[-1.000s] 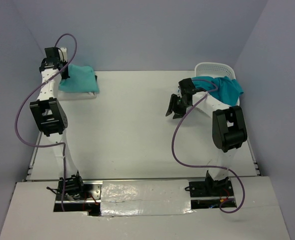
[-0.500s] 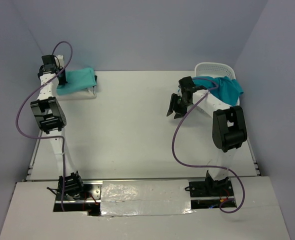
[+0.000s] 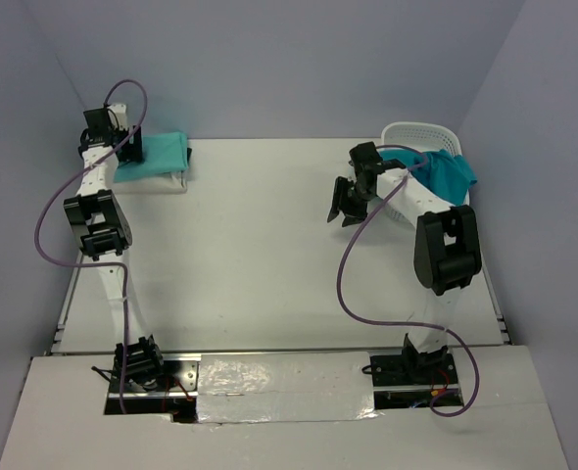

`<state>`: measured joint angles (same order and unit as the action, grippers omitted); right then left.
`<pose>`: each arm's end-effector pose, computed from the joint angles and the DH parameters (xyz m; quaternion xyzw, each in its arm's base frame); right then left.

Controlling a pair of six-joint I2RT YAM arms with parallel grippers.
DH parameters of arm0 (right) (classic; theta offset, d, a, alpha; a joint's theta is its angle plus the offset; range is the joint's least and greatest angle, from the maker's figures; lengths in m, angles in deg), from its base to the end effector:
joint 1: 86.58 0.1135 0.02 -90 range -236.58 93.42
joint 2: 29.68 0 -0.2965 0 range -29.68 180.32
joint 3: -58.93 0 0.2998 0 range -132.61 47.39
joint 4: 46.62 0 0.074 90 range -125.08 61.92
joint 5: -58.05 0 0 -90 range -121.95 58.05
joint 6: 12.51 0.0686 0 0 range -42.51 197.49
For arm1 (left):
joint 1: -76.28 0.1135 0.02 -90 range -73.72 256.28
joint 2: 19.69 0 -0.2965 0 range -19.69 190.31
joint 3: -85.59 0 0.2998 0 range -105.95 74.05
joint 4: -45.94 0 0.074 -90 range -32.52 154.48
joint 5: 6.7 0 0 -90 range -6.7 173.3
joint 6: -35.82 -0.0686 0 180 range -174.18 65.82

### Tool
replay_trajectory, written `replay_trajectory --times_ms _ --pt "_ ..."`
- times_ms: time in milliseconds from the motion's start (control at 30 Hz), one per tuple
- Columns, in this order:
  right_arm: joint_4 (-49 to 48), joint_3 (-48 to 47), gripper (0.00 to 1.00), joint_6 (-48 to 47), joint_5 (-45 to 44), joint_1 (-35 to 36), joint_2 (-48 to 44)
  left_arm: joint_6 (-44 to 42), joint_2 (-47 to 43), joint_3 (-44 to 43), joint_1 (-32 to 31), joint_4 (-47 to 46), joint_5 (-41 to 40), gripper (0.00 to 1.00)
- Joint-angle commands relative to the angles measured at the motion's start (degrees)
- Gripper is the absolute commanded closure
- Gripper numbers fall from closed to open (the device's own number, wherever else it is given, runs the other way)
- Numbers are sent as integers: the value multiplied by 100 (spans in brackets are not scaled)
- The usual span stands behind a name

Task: Fold and stack the t-shirts
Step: Put the neatly folded tshirt into the corner of the board with the left arm

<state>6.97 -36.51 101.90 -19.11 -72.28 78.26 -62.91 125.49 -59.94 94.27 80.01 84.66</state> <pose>0.4431 0.1287 0.2019 0.0626 0.9704 0.1714 0.1580 0.6490 0.2090 0.2055 -0.0656 0.8793 0.0988 0.4613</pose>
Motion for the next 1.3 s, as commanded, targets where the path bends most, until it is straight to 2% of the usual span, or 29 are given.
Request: replay_trajectory --times_ms 0,133,200,267,300,333,433,500,567,700,933,1000,1033,1133,1167,1267 --pt "225 -276 46 -111 -18 -33 52 47 -191 -250 -25 -442 56 1" --pt "199 -276 46 -146 25 -33 60 109 -841 74 -94 -556 460 1" --pt "173 -259 46 -164 43 -33 87 -75 -1473 477 -330 -661 689 1" --pt "138 -232 46 -190 61 -33 87 -942 -2008 1198 -647 -583 594 1" --pt "129 -206 46 -190 61 -33 87 -1364 -2160 1452 -1040 -469 480 2" --pt "120 -197 45 -216 61 -33 78 -2221 -2283 2108 -1235 -477 357 2" --pt "41 -127 45 -269 17 -33 52 -3315 -2600 3069 -1755 -714 -189 2" --pt "-29 -22 45 -243 43 -33 25 -3424 -2435 2959 -1921 -496 -592 3" --pt "-73 5 45 -260 131 -42 25 -3407 -2015 2450 -1949 -65 -873 3" --pt "-126 145 45 -278 87 -33 -1 -3363 -1555 2009 -2002 50 -1463 3" --pt "-144 190 44 -278 96 -59 -19 -3266 -1308 2157 -2055 -257 -2079 6" --pt "-135 172 44 -261 104 -68 -19 -3249 -1309 2281 -2055 -362 -2132 10" --pt "-144 155 44 -269 122 -77 -10 -3231 -1309 2307 -2055 -380 -2140 14" --pt "-117 111 44 -261 131 -77 34 -3161 -1413 2448 -2055 -547 -2167 43" --pt "-109 93 44 -252 140 -68 51 -3144 -1457 2500 -2055 -591 -2123 63" --pt "-135 102 44 -243 184 -68 78 -3248 -1738 2903 -2064 -863 -2062 85"
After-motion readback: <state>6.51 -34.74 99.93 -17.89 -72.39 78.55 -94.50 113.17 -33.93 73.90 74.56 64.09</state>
